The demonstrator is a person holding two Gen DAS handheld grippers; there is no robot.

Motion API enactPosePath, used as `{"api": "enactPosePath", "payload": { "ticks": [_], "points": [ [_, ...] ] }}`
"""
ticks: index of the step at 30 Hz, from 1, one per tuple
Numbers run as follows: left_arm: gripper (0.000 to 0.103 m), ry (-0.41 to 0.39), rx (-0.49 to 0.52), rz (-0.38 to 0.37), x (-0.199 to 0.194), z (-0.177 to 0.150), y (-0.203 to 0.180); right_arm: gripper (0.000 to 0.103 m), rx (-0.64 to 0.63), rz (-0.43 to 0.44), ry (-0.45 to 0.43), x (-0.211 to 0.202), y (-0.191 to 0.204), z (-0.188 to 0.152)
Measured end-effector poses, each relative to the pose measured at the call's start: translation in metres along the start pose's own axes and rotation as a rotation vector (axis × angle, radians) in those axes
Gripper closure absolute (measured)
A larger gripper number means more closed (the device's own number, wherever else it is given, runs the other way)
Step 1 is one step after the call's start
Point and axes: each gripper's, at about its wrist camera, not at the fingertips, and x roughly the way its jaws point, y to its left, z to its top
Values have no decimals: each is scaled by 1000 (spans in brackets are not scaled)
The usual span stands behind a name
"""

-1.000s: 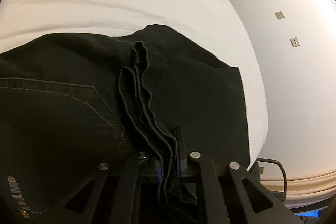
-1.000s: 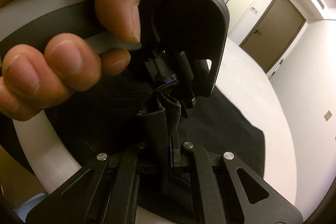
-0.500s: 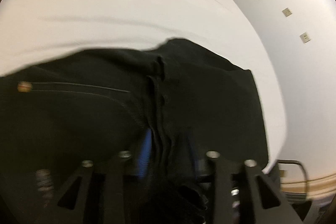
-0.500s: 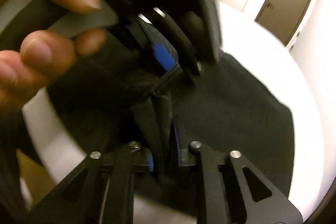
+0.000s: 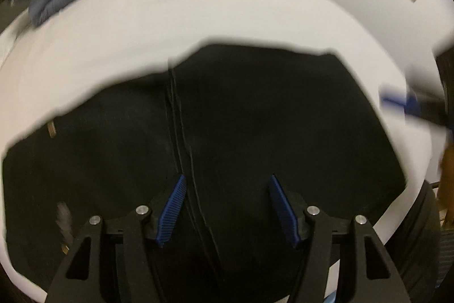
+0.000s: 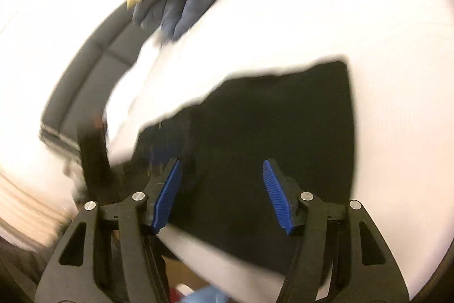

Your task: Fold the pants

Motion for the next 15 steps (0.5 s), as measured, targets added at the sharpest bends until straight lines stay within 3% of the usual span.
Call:
{"api": "enactPosePath", "payload": {
  "ticks": [3, 5, 7, 8, 10, 15],
  "points": [
    [38, -35, -26, -4, -4, -18, 2, 45, 98, 21, 5, 14, -71, 49],
    [38, -37, -59, -13, -7, -23, 6, 45, 190, 46, 59, 29, -112, 45],
    [37, -33, -68, -10, -7, -23, 6, 54, 220, 31, 92, 51, -146, 39],
    [36, -32, -68, -5, -8, -24, 6, 64, 215, 33, 71, 63, -144, 55],
    [32, -33, -66, -9, -8, -27, 5, 65, 229, 69, 69, 56, -148, 35],
    [29, -49, -66, -18, -5, -33, 4, 64, 128, 91, 136, 44, -131, -21]
  ]
}}
